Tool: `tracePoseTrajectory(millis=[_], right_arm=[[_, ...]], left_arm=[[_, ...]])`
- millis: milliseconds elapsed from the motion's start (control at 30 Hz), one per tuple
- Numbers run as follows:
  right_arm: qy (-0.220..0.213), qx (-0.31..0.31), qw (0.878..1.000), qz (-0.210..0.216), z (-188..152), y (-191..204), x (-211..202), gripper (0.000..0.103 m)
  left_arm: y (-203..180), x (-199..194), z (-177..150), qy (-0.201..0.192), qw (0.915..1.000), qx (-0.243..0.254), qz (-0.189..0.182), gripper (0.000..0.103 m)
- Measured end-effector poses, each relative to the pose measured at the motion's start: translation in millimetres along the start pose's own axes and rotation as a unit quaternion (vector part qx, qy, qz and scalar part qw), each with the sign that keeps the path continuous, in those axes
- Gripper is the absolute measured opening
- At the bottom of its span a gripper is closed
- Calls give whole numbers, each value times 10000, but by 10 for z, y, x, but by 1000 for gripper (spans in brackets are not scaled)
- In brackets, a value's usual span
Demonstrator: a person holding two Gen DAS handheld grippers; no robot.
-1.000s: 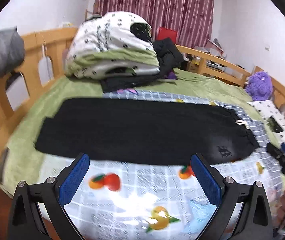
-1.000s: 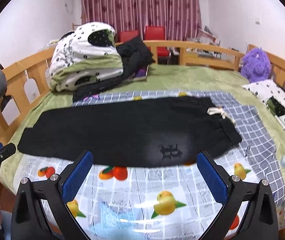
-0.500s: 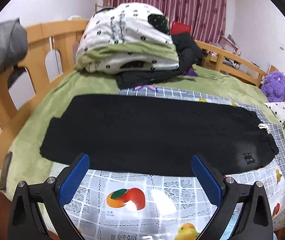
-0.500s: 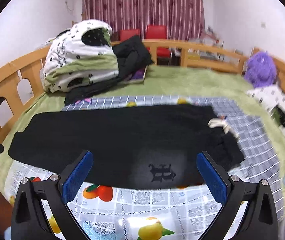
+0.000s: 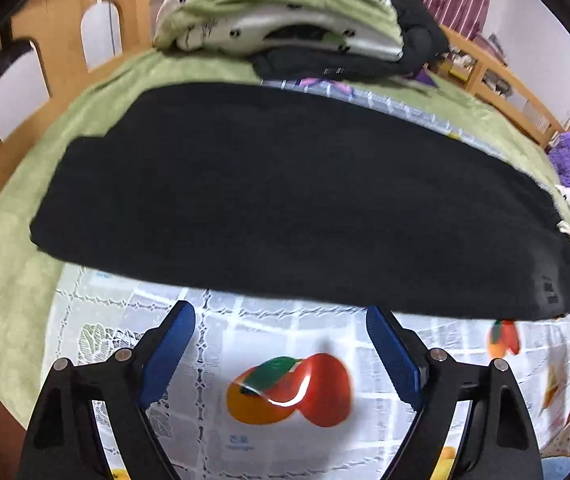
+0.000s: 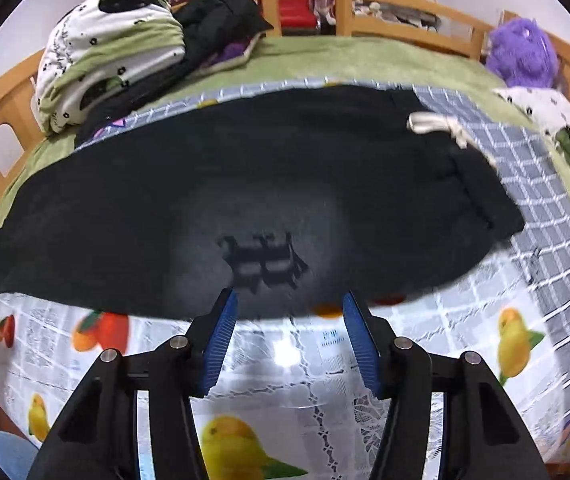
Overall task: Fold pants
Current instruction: 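Lower both tools to the pants edge and grasp the side seam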
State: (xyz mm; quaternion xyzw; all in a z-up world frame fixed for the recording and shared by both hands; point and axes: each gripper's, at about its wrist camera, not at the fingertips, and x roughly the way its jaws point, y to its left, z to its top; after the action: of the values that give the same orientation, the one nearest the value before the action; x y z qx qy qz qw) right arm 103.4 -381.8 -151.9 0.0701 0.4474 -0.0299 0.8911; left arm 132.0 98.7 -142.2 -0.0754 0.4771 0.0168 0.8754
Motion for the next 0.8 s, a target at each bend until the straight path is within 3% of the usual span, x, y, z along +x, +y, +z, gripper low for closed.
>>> tracePoseTrajectory(millis=[500,633,700,800], right_arm=[[270,501,9976,399,-167,-183,287,55],[316,619,9967,424,-214,-245,308,56],[250,830,9952,457,-234,-323,295,66],[153,1248,9892,751,-239,-471,288,68]], left_arm=[[359,344,-36,257,9986,-455,-52,86],[508,363,-63,227,9961,-743,-413,86],[627,323,-92,59,9928,-996,-663,86],[847,328,-85,-111,9840,-1449,-1028,86]])
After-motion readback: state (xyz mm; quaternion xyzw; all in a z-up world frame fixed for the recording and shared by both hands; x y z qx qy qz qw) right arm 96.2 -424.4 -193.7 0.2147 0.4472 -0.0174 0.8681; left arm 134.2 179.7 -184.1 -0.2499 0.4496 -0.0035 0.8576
